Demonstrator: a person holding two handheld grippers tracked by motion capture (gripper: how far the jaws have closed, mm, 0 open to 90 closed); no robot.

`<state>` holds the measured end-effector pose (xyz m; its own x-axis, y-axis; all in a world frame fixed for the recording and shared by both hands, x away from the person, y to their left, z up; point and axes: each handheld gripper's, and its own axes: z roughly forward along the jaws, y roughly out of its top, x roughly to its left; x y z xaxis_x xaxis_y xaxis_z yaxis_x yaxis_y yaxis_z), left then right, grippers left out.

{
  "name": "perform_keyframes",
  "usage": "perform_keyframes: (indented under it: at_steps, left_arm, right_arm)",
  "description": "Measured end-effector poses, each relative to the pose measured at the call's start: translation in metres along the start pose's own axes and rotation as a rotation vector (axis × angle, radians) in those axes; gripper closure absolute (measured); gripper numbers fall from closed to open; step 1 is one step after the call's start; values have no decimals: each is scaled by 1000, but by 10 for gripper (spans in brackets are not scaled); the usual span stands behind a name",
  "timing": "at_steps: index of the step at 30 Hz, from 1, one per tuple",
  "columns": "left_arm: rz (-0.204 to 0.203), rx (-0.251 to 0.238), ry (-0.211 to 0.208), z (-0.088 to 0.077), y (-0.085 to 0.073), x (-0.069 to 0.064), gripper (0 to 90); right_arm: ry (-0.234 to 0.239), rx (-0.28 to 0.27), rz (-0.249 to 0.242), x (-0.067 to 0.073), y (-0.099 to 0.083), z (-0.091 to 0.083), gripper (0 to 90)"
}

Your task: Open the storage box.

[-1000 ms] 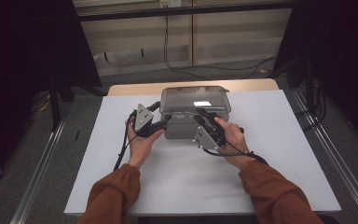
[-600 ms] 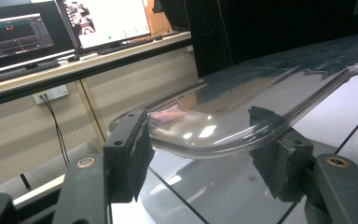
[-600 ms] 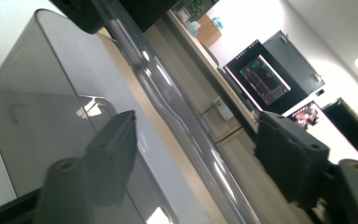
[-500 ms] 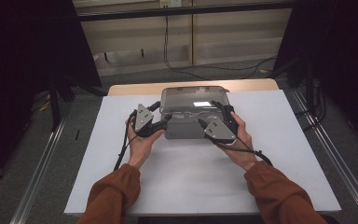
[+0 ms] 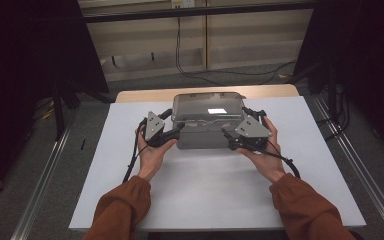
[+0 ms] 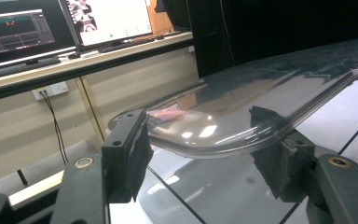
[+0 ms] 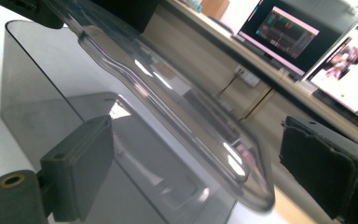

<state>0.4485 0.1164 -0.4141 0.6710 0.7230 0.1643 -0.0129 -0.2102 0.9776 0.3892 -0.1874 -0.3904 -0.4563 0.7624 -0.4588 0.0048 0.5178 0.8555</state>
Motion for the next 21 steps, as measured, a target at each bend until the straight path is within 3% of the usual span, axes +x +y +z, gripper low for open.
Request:
perform_keyframes:
  at_steps: [10, 12, 16, 21]
  left_arm:
    - [-21, -8, -8, 0, 0, 2, 386]
    - [-21, -11, -6, 0, 0, 2, 386]
    - [-21, -11, -4, 0, 0, 2, 386]
    - [-24, -9, -2, 0, 1, 3, 390]
  right_arm:
    - [61, 30, 216, -20, -17, -6, 28]
    - [81, 23, 233, -23, -19, -6, 0]
    - [76, 37, 242, -26, -22, -4, 15]
    - [75, 38, 258, -33, -26, -1, 104]
